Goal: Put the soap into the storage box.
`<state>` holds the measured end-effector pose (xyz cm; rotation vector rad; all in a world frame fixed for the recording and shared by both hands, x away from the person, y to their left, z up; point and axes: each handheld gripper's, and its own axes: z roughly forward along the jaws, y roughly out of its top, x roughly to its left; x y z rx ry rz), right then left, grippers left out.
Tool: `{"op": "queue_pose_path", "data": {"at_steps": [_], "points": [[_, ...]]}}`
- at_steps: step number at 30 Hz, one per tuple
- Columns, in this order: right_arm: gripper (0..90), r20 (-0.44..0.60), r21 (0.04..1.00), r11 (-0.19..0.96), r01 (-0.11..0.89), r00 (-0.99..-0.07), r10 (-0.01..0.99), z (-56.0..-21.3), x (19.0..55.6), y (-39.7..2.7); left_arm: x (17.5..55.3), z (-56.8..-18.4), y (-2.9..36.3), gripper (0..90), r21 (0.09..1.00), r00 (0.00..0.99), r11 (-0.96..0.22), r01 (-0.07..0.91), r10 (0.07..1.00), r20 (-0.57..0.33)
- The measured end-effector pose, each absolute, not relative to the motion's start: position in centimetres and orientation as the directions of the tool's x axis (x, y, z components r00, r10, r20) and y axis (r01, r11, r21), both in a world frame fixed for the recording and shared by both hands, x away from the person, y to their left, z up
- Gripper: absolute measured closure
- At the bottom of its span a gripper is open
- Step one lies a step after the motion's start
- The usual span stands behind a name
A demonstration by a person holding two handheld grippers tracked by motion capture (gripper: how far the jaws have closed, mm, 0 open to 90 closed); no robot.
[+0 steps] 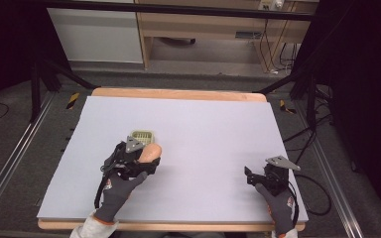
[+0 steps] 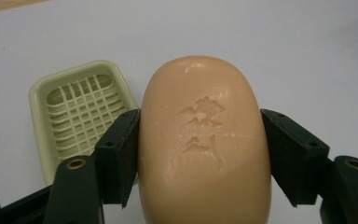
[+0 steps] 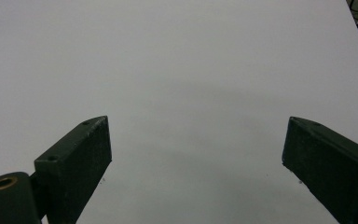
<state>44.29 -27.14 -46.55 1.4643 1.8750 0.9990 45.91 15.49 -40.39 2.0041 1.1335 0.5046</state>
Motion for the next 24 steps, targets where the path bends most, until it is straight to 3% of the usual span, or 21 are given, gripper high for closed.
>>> {"op": "queue_pose_path", "data": {"at_steps": [24], "points": [[8.4, 0.021, 0.824, 0.122, 0.553, -0.246, 0.969, -46.5, 44.3, -27.1, 47.5, -39.5, 17.2, 31.7, 0.794, 0.476, -0.265, 0.548, 0.879, -0.035]]}}
